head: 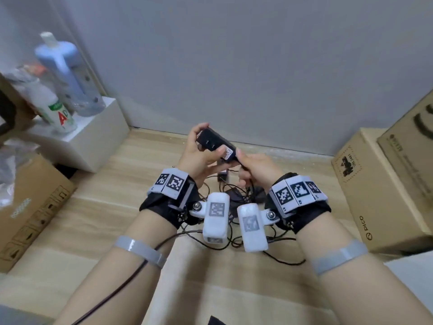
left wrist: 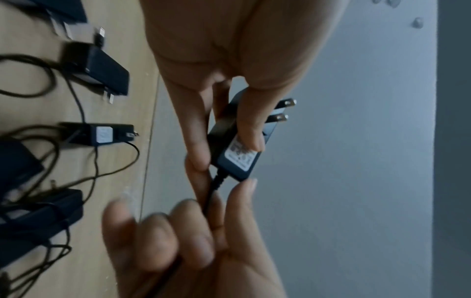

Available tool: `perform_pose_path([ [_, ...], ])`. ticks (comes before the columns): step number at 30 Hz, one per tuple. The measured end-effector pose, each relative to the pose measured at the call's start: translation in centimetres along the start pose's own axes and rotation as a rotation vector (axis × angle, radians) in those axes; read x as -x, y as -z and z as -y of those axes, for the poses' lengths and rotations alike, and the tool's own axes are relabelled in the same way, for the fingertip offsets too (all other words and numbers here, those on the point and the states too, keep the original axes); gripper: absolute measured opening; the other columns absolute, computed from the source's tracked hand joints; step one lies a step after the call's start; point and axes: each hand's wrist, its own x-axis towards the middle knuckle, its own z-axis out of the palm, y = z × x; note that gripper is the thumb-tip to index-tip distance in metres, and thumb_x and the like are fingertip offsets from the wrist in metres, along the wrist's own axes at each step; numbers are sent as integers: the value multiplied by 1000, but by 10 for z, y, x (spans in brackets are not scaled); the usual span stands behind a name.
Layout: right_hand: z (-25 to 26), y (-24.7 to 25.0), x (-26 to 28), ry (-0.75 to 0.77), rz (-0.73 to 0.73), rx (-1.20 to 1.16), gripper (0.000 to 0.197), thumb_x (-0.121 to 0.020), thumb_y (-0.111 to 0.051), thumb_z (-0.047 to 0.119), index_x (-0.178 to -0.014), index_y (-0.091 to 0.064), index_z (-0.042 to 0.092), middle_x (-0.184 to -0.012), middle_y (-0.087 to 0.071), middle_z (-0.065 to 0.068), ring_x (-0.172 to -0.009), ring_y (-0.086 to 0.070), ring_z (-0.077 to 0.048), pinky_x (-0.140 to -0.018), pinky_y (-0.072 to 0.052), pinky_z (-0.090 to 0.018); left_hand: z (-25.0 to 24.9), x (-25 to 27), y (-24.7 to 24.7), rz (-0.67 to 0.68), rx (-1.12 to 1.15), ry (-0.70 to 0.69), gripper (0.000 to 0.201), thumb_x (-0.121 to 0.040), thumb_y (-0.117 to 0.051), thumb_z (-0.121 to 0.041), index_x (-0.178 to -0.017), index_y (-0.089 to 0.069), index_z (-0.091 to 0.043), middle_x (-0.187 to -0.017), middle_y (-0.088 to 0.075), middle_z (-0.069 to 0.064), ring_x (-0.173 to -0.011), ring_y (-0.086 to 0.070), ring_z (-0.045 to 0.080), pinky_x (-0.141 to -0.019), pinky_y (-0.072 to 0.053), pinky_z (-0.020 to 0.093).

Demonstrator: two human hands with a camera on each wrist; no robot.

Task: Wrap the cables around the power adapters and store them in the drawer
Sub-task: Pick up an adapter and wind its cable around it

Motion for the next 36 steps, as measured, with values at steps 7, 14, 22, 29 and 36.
perform_pose_path([
  [7,35,46,17,311,-373,229,29,-95,-46,34,-77,-60,16,-34,-45,18,-32,-37,-2,-47,-33,-22,-25,-7,-47,116,-9,53,46,-80,-66,-24,-117,-39,-27,-102,-68,4,-88,-70,25,-61,-55,24],
  [14,60,68,27,495,-469,58,38,-97,-41,29,-61,-44,18,-52,-39,10,-33,-34,2,-38,-29,-11,-37,-8,-72,243,102,234,40,-81,-52,-51,-88,-61,-12,-95,-67,11,-77,-70,21,-45,-51,17],
  [22,69,61,35,654,-418,16,31,-94,-49,25,-64,-47,18,-41,-45,17,-39,-38,1,-42,-30,-9,-34,-4,-76,366,117,313,41,-72,-55,-39,-100,-62,-9,-91,-66,9,-63,-65,12,-44,-49,15],
  [29,59,57,29,673,-422,-25,27,-99,-37,17,-82,-55,27,-51,-43,16,-37,-32,0,-40,-27,-10,-31,-5,-81,353,177,157,33,-74,-53,-30,-96,-59,-6,-75,-65,4,-68,-64,13,-45,-45,16],
  [36,39,48,20,448,-380,134,26,-98,-35,15,-103,-55,31,-57,-37,9,-38,-37,1,-37,-31,-10,-31,-13,-81,273,73,-33,35,-76,-65,-19,-108,-52,-14,-86,-61,3,-77,-59,13,-53,-48,22],
])
